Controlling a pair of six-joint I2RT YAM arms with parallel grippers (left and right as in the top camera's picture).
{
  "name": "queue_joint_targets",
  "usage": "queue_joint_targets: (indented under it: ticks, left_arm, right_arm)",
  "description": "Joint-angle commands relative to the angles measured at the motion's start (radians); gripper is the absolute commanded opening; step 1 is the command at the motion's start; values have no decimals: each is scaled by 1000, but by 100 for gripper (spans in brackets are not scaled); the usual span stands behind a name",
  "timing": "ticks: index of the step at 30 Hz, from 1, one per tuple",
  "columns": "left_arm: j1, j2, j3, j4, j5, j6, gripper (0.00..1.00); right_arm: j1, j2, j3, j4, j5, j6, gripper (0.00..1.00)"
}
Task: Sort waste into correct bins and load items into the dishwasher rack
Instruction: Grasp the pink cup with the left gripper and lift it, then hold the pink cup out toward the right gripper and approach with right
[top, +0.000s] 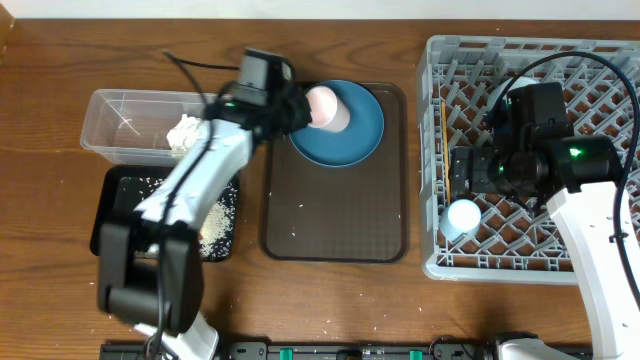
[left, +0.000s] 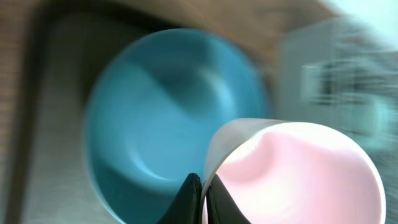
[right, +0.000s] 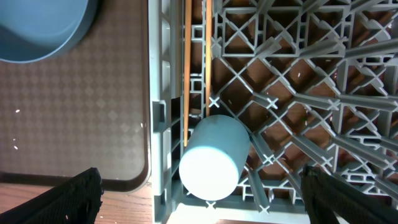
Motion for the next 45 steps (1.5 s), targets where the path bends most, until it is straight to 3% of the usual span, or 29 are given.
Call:
queue_joint_targets:
  ticks: [1, 4, 8, 20, 23, 29, 34, 45]
  left_arm:
    - [80, -35, 12, 0, 409, -13, 6]
    - [143, -34, 11, -16, 638, -13, 6]
    - [189, -34, 11, -35, 798, -12, 6]
    - [188, -34, 11, -35, 1017, -4, 6]
    - [188, -34, 11, -59, 1029, -4, 6]
    - [188, -34, 11, -186, 1048, 94, 6]
    - [188, -34, 11, -279, 1048, 173, 6]
    - [125, -47, 11, -324, 1135, 171, 6]
  right_arm:
    - [-2, -1, 7, 2, -7, -6, 99]
    - [-2, -1, 7, 1, -7, -6, 99]
    - [-2, -1, 7, 2, -7, -6, 99]
    - [-2, -1, 8, 63, -26, -1, 99]
    - [-2, -17, 27, 47, -192, -50, 99]
    - [-53, -135, 59, 40, -682, -360, 98]
    - [-168, -268, 76, 42, -1008, -445, 97]
    - [-185, -336, 76, -112, -1033, -587, 99]
